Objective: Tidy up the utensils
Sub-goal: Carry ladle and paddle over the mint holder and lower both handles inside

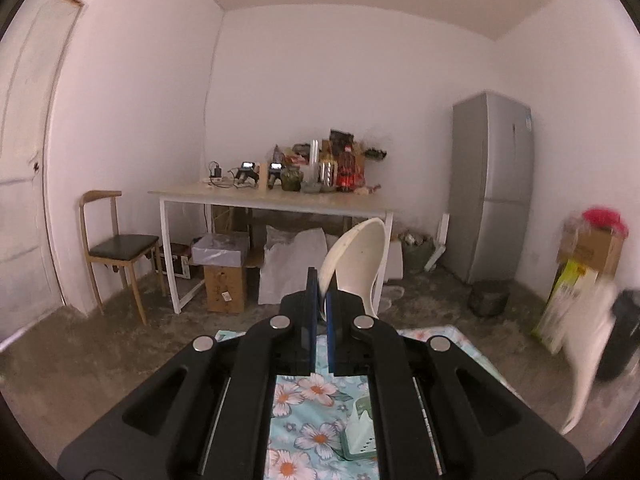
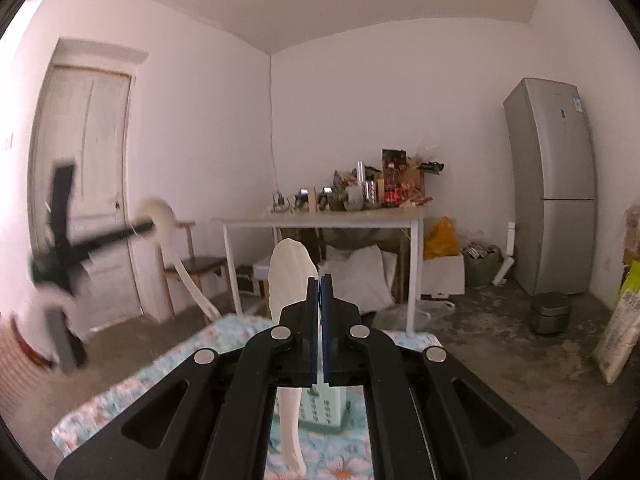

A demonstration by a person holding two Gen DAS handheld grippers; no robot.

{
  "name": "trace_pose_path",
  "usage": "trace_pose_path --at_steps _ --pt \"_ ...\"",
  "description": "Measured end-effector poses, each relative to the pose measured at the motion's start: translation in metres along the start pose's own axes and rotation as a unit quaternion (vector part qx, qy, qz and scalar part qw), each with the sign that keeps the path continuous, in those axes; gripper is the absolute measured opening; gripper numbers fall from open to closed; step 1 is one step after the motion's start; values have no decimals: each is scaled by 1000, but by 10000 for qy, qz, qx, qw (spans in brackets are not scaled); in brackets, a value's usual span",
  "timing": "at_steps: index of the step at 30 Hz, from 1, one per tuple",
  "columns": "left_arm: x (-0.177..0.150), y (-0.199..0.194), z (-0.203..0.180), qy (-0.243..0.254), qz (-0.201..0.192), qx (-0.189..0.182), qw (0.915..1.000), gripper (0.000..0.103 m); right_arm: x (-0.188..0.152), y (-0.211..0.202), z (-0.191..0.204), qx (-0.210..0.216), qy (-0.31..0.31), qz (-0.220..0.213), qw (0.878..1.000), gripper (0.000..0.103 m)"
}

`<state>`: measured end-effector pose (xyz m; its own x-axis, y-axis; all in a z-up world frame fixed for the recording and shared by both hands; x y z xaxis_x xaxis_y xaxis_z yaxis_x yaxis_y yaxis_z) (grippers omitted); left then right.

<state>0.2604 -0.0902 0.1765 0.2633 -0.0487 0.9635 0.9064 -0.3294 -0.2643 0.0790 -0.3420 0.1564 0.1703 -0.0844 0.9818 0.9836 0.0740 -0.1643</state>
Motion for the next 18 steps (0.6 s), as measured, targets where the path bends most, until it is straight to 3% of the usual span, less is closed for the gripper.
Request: trace_pose_path --at_steps 6,13,18 --pt "-20 35 -22 535 285 168 9980 3 27 13 -10 340 254 -274 9987 2" --pt "-43 65 -35 1053 569 400 9920 3 36 38 -18 564 490 -315 9967 2" --pt "-65 83 -36 995 930 264 9903 3 39 67 -28 666 703 -282 9949 2"
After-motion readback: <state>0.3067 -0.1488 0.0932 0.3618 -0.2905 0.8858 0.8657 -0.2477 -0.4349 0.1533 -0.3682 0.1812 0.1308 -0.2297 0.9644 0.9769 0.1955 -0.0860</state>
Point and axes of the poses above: each gripper's, at about its wrist camera, not at the fingertips, and y roughly the way its jaws point, z to its left, x to its top, the point moved 8 cm from there along y, roughly the way its jaws point, and after that the axes turned 4 degrees about z, right-handed, at the moved point
